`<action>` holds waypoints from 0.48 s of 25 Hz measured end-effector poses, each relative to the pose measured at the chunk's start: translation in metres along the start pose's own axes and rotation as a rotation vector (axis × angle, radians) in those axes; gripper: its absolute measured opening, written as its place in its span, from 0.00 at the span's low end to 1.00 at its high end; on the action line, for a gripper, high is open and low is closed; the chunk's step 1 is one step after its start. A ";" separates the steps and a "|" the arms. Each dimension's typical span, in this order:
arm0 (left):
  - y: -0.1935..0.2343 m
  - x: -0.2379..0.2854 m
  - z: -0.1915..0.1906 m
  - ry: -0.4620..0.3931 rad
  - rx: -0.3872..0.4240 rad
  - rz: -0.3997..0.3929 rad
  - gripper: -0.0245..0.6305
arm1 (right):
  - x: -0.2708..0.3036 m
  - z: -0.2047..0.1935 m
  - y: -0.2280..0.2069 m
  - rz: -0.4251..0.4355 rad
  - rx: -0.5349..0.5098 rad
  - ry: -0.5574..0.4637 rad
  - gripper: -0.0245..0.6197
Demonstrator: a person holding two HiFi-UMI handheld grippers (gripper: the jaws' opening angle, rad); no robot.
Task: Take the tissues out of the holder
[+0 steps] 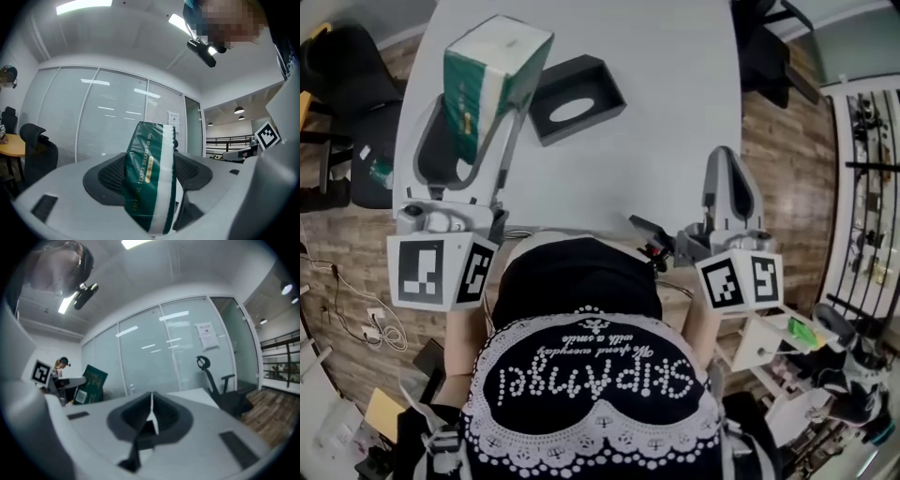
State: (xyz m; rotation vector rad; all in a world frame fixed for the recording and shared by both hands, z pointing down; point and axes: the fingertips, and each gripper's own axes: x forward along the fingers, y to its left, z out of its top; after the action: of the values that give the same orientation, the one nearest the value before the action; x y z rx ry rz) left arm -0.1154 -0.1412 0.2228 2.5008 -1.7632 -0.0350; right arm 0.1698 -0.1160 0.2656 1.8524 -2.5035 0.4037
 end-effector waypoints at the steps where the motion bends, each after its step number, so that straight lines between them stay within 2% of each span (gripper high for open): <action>1: 0.001 -0.004 -0.002 0.005 -0.003 0.006 0.55 | -0.001 0.001 0.001 -0.001 -0.007 0.000 0.09; 12: 0.004 -0.041 -0.032 0.068 -0.059 0.051 0.55 | -0.009 -0.006 0.005 -0.010 -0.012 0.012 0.09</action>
State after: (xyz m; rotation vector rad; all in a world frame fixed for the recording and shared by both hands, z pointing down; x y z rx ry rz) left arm -0.1305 -0.1019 0.2539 2.3863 -1.7720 0.0016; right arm 0.1674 -0.1049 0.2686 1.8520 -2.4817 0.3978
